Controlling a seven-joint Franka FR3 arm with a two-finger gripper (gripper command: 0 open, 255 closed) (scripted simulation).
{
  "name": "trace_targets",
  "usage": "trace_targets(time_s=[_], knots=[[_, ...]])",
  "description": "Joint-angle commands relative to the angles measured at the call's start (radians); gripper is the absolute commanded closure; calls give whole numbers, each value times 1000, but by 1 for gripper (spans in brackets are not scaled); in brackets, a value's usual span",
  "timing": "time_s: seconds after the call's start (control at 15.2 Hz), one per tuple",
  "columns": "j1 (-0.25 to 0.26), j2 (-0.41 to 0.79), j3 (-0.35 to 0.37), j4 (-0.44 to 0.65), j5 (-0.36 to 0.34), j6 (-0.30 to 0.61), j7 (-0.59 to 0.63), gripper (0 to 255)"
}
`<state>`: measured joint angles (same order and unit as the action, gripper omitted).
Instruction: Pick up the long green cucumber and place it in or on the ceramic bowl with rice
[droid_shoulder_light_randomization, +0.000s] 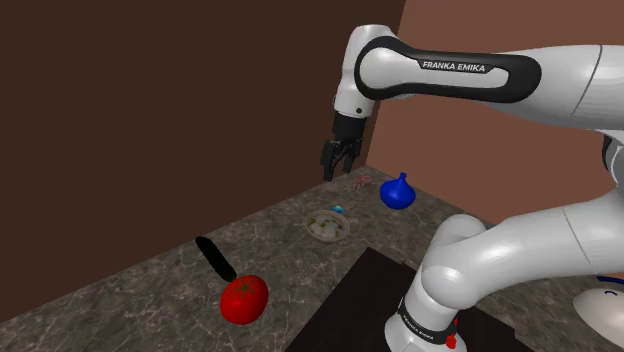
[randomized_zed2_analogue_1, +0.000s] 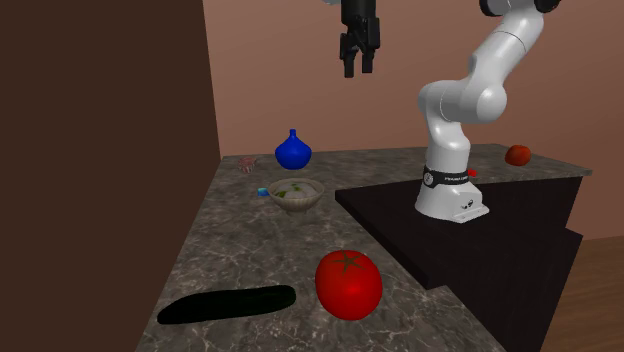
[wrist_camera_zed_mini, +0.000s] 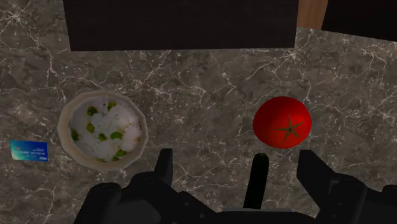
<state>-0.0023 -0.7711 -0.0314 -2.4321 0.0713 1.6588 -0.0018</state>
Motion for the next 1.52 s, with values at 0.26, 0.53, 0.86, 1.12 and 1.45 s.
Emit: trace_targets(time_s=[0.26, 0.53, 0.86, 1.12, 1.45], knots=[[15, 96, 28, -39, 25, 141, 24, 0], [29, 214, 56, -55, 47, 281, 45, 0], [46, 385, 88, -40, 68, 445, 71, 0], [57, 535, 111, -2, 78, 564, 92, 0], [70, 730, 134, 77, 76, 688, 123, 0]])
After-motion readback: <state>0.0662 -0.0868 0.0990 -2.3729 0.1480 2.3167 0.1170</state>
